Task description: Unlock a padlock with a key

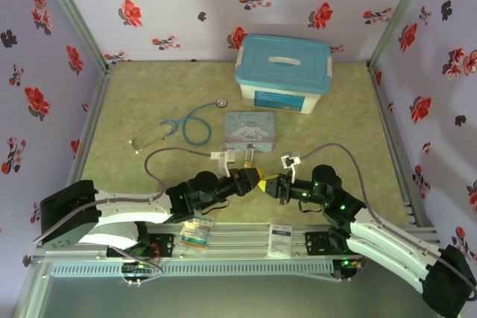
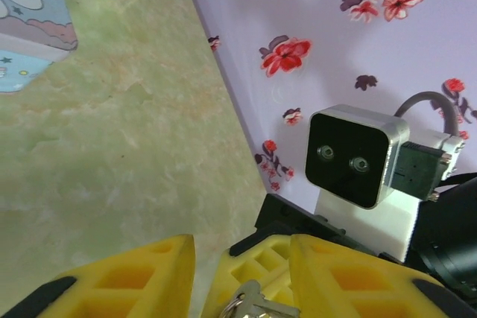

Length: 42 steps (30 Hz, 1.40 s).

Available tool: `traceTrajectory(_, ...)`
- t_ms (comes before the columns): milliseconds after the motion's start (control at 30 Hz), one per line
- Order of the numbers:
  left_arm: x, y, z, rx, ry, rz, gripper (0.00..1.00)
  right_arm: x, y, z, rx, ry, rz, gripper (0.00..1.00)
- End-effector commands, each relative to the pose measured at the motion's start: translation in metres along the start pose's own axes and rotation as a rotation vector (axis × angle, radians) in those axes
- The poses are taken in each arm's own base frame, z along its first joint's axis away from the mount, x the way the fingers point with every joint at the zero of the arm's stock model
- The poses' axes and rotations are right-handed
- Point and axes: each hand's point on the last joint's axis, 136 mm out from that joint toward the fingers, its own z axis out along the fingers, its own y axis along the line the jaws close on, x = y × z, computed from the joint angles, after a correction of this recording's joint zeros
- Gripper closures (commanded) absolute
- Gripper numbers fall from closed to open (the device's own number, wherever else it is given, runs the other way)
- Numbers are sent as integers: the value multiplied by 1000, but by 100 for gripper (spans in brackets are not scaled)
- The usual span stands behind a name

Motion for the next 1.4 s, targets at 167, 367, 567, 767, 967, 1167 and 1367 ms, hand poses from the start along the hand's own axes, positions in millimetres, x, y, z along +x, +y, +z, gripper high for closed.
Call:
traceTrajectory(167,-1,0,9,-61,24,84,83,0,-3,4,12,22,-19,100)
traceTrajectory(367,-1,5,8,-79,27,88,100,1,-6,4,30,23,-17,100)
traceTrajectory(567,-8,8,-1,-79,-15,74,100,-6,-6,1,42,-15,-12,37)
traceTrajectory(767,-26,6,-16,11,-125,-31,100,-30,5,-5,-20,-165,25,15)
traceTrajectory(967,-39,-4,-28,116,-208,-122,100,-46,18,0,-133,-239,131,16)
traceTrajectory(1167,-48,-12,-33,145,-248,-110,100,-47,29,8,-215,-212,163,24)
traceTrajectory(1367,-50,-14,-36,158,-259,-103,100,-42,34,12,-249,-185,176,45)
